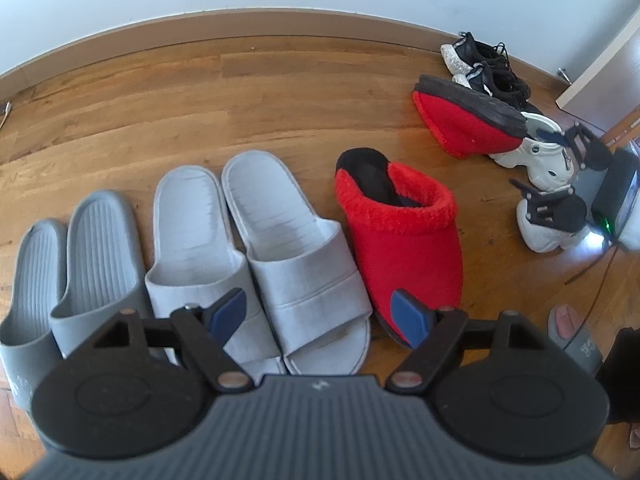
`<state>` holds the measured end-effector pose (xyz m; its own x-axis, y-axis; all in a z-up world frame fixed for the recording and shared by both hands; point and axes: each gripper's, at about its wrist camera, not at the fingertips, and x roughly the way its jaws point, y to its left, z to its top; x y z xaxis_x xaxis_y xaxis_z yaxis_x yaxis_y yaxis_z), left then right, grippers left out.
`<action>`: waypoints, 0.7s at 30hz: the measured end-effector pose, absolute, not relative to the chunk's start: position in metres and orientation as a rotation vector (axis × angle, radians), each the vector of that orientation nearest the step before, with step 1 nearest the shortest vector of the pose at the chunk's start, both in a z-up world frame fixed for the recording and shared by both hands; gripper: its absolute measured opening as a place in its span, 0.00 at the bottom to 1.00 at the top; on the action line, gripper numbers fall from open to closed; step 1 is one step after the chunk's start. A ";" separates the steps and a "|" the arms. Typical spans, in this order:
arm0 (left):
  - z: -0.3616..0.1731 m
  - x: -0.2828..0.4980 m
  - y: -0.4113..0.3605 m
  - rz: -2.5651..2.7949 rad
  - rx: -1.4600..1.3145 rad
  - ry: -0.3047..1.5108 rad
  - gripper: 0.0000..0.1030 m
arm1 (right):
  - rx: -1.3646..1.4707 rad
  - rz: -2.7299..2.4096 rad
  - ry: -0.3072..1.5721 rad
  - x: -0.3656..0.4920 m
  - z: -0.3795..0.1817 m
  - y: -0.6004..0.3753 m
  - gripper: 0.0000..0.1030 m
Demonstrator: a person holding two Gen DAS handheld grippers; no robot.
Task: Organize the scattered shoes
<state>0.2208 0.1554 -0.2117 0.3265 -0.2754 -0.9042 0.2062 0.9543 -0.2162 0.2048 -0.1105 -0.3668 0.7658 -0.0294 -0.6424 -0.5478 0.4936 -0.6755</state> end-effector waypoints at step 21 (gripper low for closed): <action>-0.213 0.216 0.156 -0.324 -0.079 1.208 0.76 | -1.191 0.293 0.494 0.227 -0.367 -0.068 0.63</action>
<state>0.2164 0.1558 -0.2130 0.3150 -0.2875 -0.9045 0.2040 0.9513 -0.2313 0.2268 -0.0679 -0.3673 0.8576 -0.0391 -0.5128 -0.4687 0.3511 -0.8106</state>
